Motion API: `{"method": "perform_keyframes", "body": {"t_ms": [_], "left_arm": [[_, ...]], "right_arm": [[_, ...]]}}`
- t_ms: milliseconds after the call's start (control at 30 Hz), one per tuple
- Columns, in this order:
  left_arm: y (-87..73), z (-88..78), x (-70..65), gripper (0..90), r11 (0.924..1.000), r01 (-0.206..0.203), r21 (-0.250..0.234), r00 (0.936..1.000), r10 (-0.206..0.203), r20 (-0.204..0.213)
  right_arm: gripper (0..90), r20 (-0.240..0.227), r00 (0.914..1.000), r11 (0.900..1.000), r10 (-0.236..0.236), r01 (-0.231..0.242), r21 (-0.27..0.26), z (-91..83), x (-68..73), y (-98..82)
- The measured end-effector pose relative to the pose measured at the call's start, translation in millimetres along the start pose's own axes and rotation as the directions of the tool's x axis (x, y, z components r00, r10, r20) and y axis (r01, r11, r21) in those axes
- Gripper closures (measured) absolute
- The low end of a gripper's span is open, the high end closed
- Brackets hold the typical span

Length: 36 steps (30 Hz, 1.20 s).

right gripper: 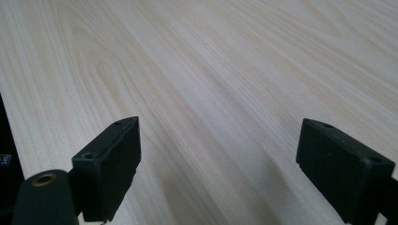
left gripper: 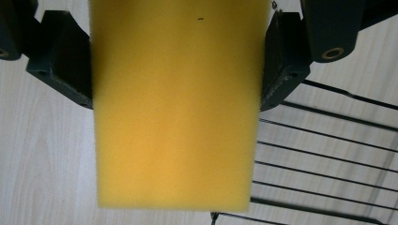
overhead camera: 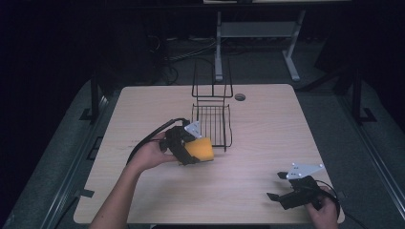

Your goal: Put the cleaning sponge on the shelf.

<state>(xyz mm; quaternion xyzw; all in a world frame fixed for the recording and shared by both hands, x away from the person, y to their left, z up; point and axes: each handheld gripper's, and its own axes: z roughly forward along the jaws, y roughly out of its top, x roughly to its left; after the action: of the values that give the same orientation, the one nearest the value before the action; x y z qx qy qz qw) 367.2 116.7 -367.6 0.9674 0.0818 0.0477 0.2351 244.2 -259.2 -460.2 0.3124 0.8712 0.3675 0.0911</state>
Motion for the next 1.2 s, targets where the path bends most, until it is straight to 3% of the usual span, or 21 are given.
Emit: {"method": "perform_keyframes", "body": {"t_ms": [433, 1200], "left_arm": [[16.5, 1.8, 15.1, 21.2, 0.9993, -0.034, 0.018, 0.9993, 0.034, 0.012], [28.8, 3.6, 32.5, 21.3, 0.9965, -0.073, 0.040, 0.9973, 0.073, 0.011]], "right_arm": [[13.9, 0.013, 0.9999, 1.000, 0.007, -0.007, -0.001, -0.9, -0.4, -0.5], [13.9, 0.013, 0.9997, 1.000, 0.019, -0.019, -0.013, -2.3, -3.3, -0.5]]}}
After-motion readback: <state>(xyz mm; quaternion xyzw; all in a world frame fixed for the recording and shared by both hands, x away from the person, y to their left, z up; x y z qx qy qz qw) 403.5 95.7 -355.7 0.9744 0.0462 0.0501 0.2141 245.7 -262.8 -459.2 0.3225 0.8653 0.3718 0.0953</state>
